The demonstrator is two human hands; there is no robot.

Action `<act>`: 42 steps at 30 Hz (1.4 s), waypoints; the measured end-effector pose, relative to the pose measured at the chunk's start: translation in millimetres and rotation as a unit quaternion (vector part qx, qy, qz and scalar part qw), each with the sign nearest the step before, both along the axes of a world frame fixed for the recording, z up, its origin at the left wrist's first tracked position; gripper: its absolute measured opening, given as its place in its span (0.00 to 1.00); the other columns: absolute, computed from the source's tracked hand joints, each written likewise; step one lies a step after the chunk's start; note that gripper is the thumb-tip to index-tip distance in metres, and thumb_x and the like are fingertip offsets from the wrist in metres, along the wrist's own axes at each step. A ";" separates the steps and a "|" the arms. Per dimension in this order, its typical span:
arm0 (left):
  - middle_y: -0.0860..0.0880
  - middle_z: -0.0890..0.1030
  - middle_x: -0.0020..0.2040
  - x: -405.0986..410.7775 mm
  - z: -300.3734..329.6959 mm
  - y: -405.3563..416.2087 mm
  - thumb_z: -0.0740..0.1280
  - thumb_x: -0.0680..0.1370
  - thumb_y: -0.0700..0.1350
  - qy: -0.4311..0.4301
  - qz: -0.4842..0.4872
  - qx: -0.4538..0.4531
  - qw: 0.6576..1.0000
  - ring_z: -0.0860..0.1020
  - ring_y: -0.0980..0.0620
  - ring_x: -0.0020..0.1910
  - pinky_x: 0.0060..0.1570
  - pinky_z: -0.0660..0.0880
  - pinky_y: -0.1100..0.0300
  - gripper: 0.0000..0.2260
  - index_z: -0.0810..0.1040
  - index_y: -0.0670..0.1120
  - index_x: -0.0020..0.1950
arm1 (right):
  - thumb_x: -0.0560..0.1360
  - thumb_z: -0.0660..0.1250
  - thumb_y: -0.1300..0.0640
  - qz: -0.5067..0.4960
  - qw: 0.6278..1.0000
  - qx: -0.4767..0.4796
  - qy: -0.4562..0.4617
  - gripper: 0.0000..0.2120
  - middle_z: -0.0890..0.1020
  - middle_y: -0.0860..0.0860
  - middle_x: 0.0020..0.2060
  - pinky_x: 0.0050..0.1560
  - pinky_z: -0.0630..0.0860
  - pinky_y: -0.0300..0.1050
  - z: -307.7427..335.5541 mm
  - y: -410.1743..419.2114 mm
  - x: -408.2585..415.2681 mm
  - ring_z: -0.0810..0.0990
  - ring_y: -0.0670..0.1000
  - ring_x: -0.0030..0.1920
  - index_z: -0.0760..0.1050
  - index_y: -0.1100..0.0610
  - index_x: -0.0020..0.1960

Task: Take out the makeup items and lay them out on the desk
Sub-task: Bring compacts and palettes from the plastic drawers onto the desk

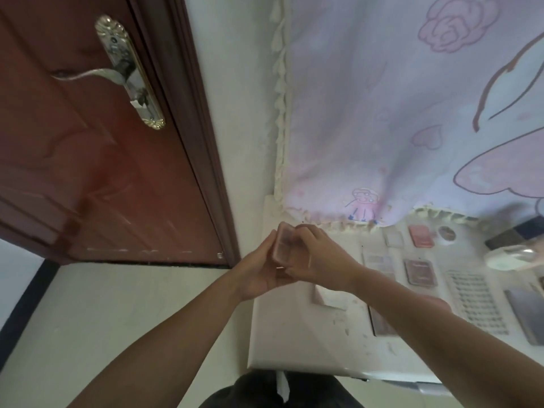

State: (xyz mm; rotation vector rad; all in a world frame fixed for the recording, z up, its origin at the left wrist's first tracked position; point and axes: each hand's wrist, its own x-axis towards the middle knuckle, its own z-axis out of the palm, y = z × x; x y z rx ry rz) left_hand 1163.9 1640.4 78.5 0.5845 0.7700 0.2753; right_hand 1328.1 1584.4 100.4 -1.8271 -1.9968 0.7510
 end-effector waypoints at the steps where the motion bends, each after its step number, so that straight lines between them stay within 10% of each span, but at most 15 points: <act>1: 0.44 0.80 0.59 6.1 1.9 0.4 0.53 0.79 0.62 -0.026 0.004 -0.021 0.999 0.80 0.48 0.50 0.53 0.77 0.51 0.25 0.76 0.48 0.65 | 0.66 0.72 0.45 -0.009 1.000 0.002 0.009 0.32 0.69 0.50 0.64 0.63 0.69 0.46 5.5 1.0 2.8 0.68 0.51 0.63 0.65 0.52 0.66; 10: 0.39 0.75 0.62 28.4 0.2 0.7 0.60 0.77 0.61 -0.118 0.045 -0.129 0.984 0.76 0.42 0.55 0.60 0.72 0.47 0.27 0.73 0.42 0.67 | 0.71 0.72 0.52 -0.036 0.977 -0.127 0.168 0.16 0.79 0.46 0.53 0.59 0.73 0.43 34.9 16.6 40.0 0.77 0.48 0.57 0.71 0.48 0.55; 18: 0.35 0.74 0.63 26.7 -5.2 15.5 0.63 0.75 0.58 -0.160 0.039 -0.174 0.971 0.75 0.37 0.59 0.63 0.70 0.47 0.29 0.73 0.38 0.67 | 0.78 0.62 0.61 -0.194 0.819 -0.211 0.498 0.07 0.84 0.58 0.49 0.48 0.82 0.46 26.5 43.7 76.5 0.84 0.56 0.47 0.76 0.61 0.54; 31: 0.39 0.82 0.51 26.2 -48.1 50.7 0.62 0.78 0.43 0.010 0.216 -0.140 0.966 0.83 0.44 0.46 0.43 0.81 0.52 0.12 0.81 0.38 0.52 | 0.78 0.61 0.63 -0.263 0.894 -0.170 0.321 0.06 0.83 0.56 0.45 0.40 0.80 0.41 -50.9 95.8 48.8 0.82 0.52 0.44 0.76 0.57 0.48; 36: 0.38 0.81 0.51 29.4 -53.5 54.5 0.60 0.79 0.39 0.186 0.187 0.070 0.962 0.78 0.45 0.49 0.55 0.74 0.51 0.10 0.81 0.39 0.51 | 0.78 0.61 0.63 -0.290 0.909 -0.150 0.260 0.09 0.83 0.56 0.42 0.47 0.80 0.44 -69.8 101.2 53.5 0.82 0.55 0.42 0.79 0.63 0.47; 42: 0.44 0.71 0.39 37.7 -50.1 56.5 0.56 0.81 0.42 0.327 0.075 0.282 0.899 0.69 0.52 0.40 0.40 0.60 0.61 0.10 0.73 0.45 0.42 | 0.79 0.60 0.59 -0.261 0.945 -0.122 0.156 0.10 0.84 0.54 0.45 0.47 0.77 0.39 -74.0 117.3 55.7 0.81 0.53 0.44 0.80 0.59 0.49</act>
